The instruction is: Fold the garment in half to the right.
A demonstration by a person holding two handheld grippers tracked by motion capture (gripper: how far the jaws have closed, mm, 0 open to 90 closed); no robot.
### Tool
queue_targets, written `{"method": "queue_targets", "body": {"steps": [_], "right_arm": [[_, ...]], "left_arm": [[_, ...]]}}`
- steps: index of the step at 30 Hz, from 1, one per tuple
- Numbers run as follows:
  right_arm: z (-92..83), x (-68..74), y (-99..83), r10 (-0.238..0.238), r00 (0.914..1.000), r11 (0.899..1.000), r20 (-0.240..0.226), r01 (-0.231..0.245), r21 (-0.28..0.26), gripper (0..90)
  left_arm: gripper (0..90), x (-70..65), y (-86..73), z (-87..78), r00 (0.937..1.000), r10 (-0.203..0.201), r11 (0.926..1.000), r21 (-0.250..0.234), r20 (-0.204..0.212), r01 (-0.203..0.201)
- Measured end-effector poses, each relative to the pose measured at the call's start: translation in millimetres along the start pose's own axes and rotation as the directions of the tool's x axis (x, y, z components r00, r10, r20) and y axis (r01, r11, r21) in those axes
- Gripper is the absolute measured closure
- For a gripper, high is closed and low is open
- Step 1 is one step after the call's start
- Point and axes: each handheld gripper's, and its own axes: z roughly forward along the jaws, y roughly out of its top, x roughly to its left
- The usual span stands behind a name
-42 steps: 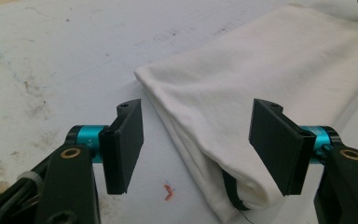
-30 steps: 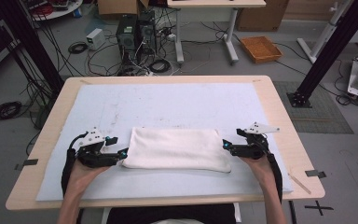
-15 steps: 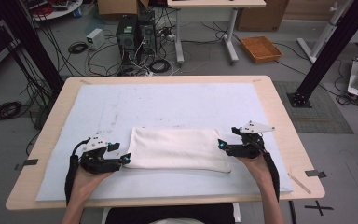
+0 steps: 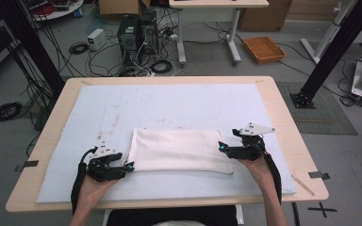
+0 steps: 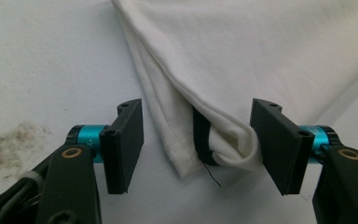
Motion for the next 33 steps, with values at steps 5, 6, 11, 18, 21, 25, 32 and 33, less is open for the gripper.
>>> {"method": "queue_targets", "body": {"steps": [5, 6, 11, 18, 21, 25, 32, 33], "right_arm": [[-0.5, 0.6, -0.1, -0.002, 1.0000, 1.000, -0.004, 0.002, 0.003, 21.7], [-0.6, 0.4, -0.1, 0.000, 1.0000, 1.000, -0.006, 0.000, 0.001, 21.7], [0.1, 1.0, -0.2, -0.003, 1.0000, 1.000, -0.008, 0.003, 0.005, 21.8], [2.6, 4.5, 0.8, -0.012, 0.9998, 1.000, -0.018, 0.012, 0.010, 21.8], [2.8, 5.2, 0.9, -0.011, 0.9997, 1.000, -0.021, 0.011, 0.013, 21.9], [2.1, 5.4, 1.2, -0.011, 0.9997, 1.000, -0.023, 0.011, 0.008, 22.6], [2.4, 8.0, 2.8, -0.012, 0.9995, 1.000, -0.028, 0.013, 0.008, 22.7], [2.7, 8.8, 3.4, -0.015, 0.9994, 1.000, -0.031, 0.016, 0.005, 22.7]], "left_arm": [[35.9, 0.3, -2.0, -2.8, 0.9996, -0.012, 0.9997, -0.020, 0.027, 0.013], [35.8, 0.1, -2.1, -3.6, 0.9997, -0.009, 0.9996, -0.025, 0.025, 0.009], [35.7, -3.0, -2.2, -0.6, 0.9997, 0.010, 0.9999, -0.007, 0.022, -0.010], [35.8, -7.3, -2.2, 1.0, 0.9994, 0.035, 0.9994, 0.003, -0.007, -0.035], [38.2, -6.0, -2.4, 0.3, 0.9996, 0.027, 0.9996, 0.003, -0.010, -0.027], [45.7, -4.6, -3.3, -1.0, 0.9999, 0.010, 0.9999, -0.008, -0.013, -0.010], [57.4, -3.7, -4.2, -2.6, 0.9998, 0.018, 0.9998, -0.010, 0.003, -0.018], [59.4, -3.2, -4.4, -2.7, 0.9999, 0.011, 0.9999, -0.013, 0.006, -0.011]]}}
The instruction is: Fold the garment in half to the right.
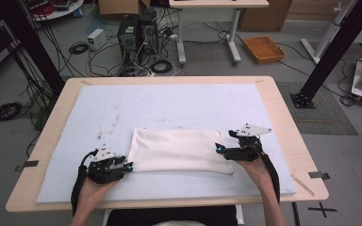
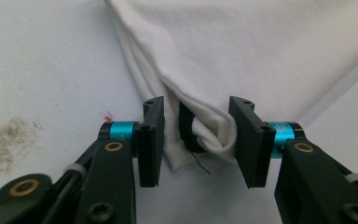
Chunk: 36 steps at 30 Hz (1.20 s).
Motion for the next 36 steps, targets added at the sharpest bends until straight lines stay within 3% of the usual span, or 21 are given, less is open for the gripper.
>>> {"method": "queue_targets", "body": {"steps": [5, 7, 12, 27, 32, 36], "right_arm": [[2.2, 6.9, 5.9, -0.007, 0.9998, 1.000, -0.017, 0.007, -0.009, 23.2], [6.7, 13.3, 13.6, -0.012, 0.9987, 1.000, -0.049, 0.011, -0.013, 23.7], [20.1, 19.7, 26.8, -0.016, 0.9959, 1.000, -0.089, 0.015, -0.019, 24.0], [102.7, 54.4, 97.9, -0.057, 0.9726, 0.996, -0.225, 0.071, 0.058, 28.0], [137.8, 75.5, 119.5, -0.103, 0.9620, 0.985, -0.253, 0.134, 0.110, 30.3], [163.8, 95.7, 130.3, -0.131, 0.9466, 0.974, -0.294, 0.179, 0.140, 33.7]], "left_arm": [[68.9, 0.0, -0.9, -1.0, 0.9999, 0.003, 1.0000, -0.003, 0.015, -0.003], [73.8, -0.5, -1.0, -1.2, 0.9998, 0.008, 1.0000, -0.003, 0.018, -0.008], [76.2, 0.1, -1.2, -1.1, 0.9998, 0.006, 1.0000, -0.004, 0.019, -0.005], [77.3, -0.6, -1.4, -1.1, 0.9998, 0.012, 0.9999, -0.005, 0.016, -0.012], [77.3, -0.4, -1.4, -1.0, 0.9998, 0.012, 0.9999, -0.007, 0.014, -0.012], [77.2, 0.1, -1.5, -1.0, 0.9998, 0.011, 0.9999, -0.007, 0.017, -0.011]]}}
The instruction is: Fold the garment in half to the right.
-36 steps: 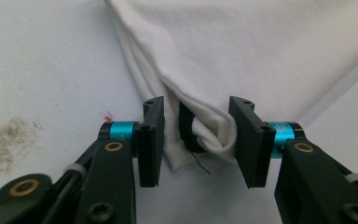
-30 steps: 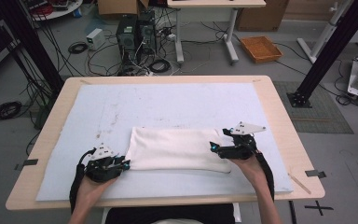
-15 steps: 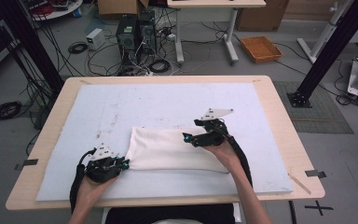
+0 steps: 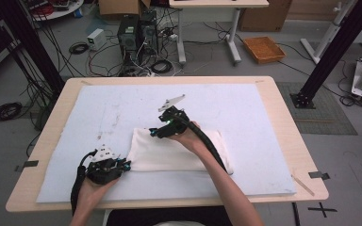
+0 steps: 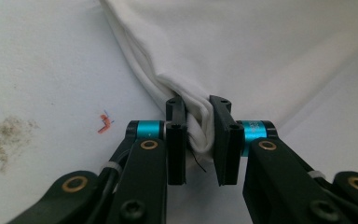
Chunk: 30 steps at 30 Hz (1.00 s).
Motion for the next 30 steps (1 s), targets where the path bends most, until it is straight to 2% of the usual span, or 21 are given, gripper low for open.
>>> {"method": "queue_targets", "body": {"steps": [3, 5, 6, 8, 12, 14, 19, 25, 30], "right_arm": [[21.5, 8.0, 9.2, -0.029, 0.9993, 1.000, -0.022, 0.029, 0.012, 38.2], [33.9, 11.4, 13.0, -0.024, 0.9990, 1.000, -0.038, 0.024, 0.016, 40.2], [44.5, 13.2, 16.1, -0.028, 0.9991, 0.999, -0.032, 0.029, 0.027, 42.1], [50.2, 14.1, 17.9, -0.030, 0.9992, 0.999, -0.026, 0.031, 0.035, 42.5], [68.3, 13.0, 21.3, 0.001, 0.9985, 1.000, -0.056, -0.001, 0.005, 43.5], [75.0, 11.2, 20.5, 0.006, 0.9986, 1.000, -0.053, -0.006, 0.000, 45.3], [86.4, 6.1, 15.5, 0.023, 0.9991, 0.999, -0.034, -0.022, 0.040, 50.6], [94.4, 8.3, 12.2, -0.011, 0.9996, 0.996, -0.024, 0.013, 0.085, 55.1], [96.2, 10.6, 13.0, -0.032, 0.9994, 0.996, -0.015, 0.033, 0.083, 60.3]], "left_arm": [[77.2, 0.1, 0.0, 0.0, 1.0000, 0.000, 1.0000, 0.000, 0.000, 0.000], [77.2, 0.0, -0.1, 0.0, 1.0000, -0.002, 1.0000, -0.001, 0.001, 0.002], [77.2, 0.0, -0.1, 0.1, 1.0000, -0.002, 1.0000, -0.001, 0.001, 0.002], [77.2, 0.2, 0.0, -0.1, 1.0000, 0.002, 1.0000, 0.001, 0.000, -0.002], [77.1, 0.2, -0.1, 0.0, 1.0000, 0.001, 1.0000, 0.001, 0.000, -0.001], [77.2, 0.0, -0.1, -0.1, 1.0000, 0.001, 1.0000, 0.000, -0.001, -0.001], [77.1, -0.3, -0.2, 0.1, 1.0000, 0.000, 1.0000, 0.001, 0.000, 0.000], [77.1, -0.5, -0.2, 0.1, 1.0000, 0.000, 1.0000, 0.002, 0.001, 0.000], [77.2, -0.5, -0.2, 0.3, 1.0000, -0.003, 1.0000, 0.000, 0.002, 0.003]]}}
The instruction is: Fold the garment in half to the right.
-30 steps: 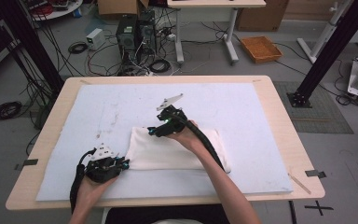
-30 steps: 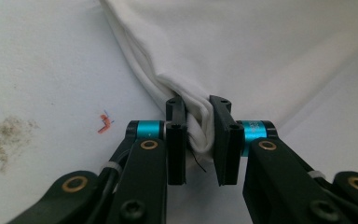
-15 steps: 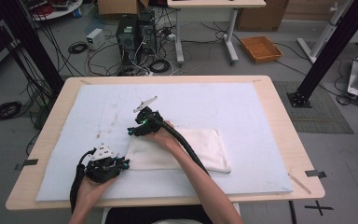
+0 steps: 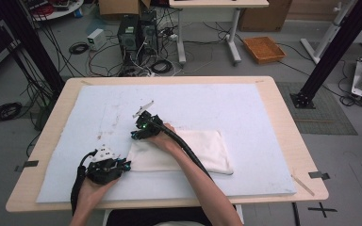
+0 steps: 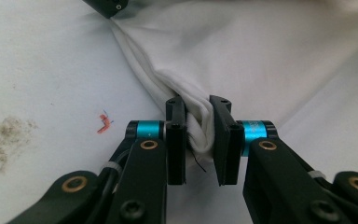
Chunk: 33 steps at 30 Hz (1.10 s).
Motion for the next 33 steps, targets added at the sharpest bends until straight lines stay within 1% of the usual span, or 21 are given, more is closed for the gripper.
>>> {"method": "queue_targets", "body": {"steps": [6, 10, 11, 13, 15, 17, 21, 22, 23, 25, 26, 27, 30, 31, 33], "right_arm": [[0.0, 2.0, 0.7, -0.010, 1.0000, 1.000, 0.001, 0.010, 0.007, 71.4], [0.2, 4.1, 1.2, -0.019, 0.9997, 1.000, 0.017, 0.019, 0.014, 79.3], [0.2, 4.8, 1.6, -0.023, 0.9996, 1.000, 0.014, 0.023, 0.015, 81.1], [0.2, 6.8, 2.7, -0.032, 0.9991, 0.999, 0.026, 0.032, 0.023, 83.2], [0.4, 8.1, 3.5, -0.038, 0.9986, 0.999, 0.037, 0.037, 0.029, 83.9], [0.5, 8.5, 4.5, -0.049, 0.9983, 0.998, 0.033, 0.048, 0.036, 84.6], [0.5, 8.5, 4.8, -0.050, 0.9982, 0.998, 0.034, 0.049, 0.037, 84.8], [0.6, 8.3, 4.8, -0.051, 0.9982, 0.998, 0.033, 0.050, 0.035, 85.0], [0.8, 9.2, 5.6, -0.058, 0.9979, 0.998, 0.031, 0.057, 0.035, 85.1], [0.7, 9.5, 7.4, -0.053, 0.9983, 0.998, 0.024, 0.052, 0.032, 85.2], [0.8, 9.8, 8.7, -0.054, 0.9985, 0.998, 0.014, 0.053, 0.031, 85.2], [0.6, 10.7, 10.4, -0.057, 0.9983, 0.998, 0.014, 0.056, 0.030, 85.2], [-0.3, 16.3, 17.2, -0.060, 0.9982, 0.998, -0.004, 0.061, 0.015, 85.2], [-0.1, 17.9, 19.9, -0.077, 0.9970, 0.997, -0.009, 0.077, 0.005, 85.1], [0.3, 23.1, 25.7, -0.091, 0.9957, 0.996, -0.019, 0.091, -0.003, 85.2]], "left_arm": [[77.1, 0.5, 0.1, -0.2, 1.0000, 0.000, 1.0000, 0.002, 0.000, 0.000], [77.2, 0.5, 0.1, -0.1, 1.0000, -0.003, 1.0000, 0.001, 0.002, 0.003], [77.2, 0.6, 0.1, -0.1, 1.0000, -0.004, 1.0000, 0.001, 0.002, 0.004], [77.2, 0.7, 0.1, -0.1, 1.0000, -0.007, 1.0000, 0.002, 0.003, 0.007], [77.2, 0.9, 0.1, -0.1, 1.0000, -0.008, 1.0000, 0.001, 0.004, 0.008], [77.3, 1.0, 0.1, -0.1, 1.0000, -0.009, 1.0000, 0.001, 0.005, 0.009], [77.9, -0.6, 0.1, -0.7, 1.0000, 0.007, 1.0000, -0.001, -0.006, -0.007], [77.9, -1.2, -0.1, -1.9, 0.9999, 0.011, 0.9999, -0.010, -0.005, -0.011], [78.4, -0.7, -0.2, -3.1, 1.0000, 0.000, 0.9997, -0.024, 0.006, 0.000], [78.5, 0.0, 0.2, -6.6, 0.9996, -0.009, 0.9990, -0.044, 0.025, 0.011], [78.5, -0.1, 0.7, -8.9, 0.9998, -0.003, 0.9990, -0.044, 0.022, 0.004], [78.6, -0.1, 0.9, -11.3, 0.9998, 0.004, 0.9989, -0.046, 0.018, -0.004], [78.8, 0.9, -0.4, -20.6, 0.9999, 0.007, 0.9984, -0.057, 0.009, -0.007], [78.9, 1.7, -1.1, -24.3, 0.9999, 0.003, 0.9982, -0.061, 0.010, -0.002], [78.9, 4.0, -2.3, -31.9, 1.0000, 0.000, 0.9973, -0.073, 0.006, 0.000]]}}
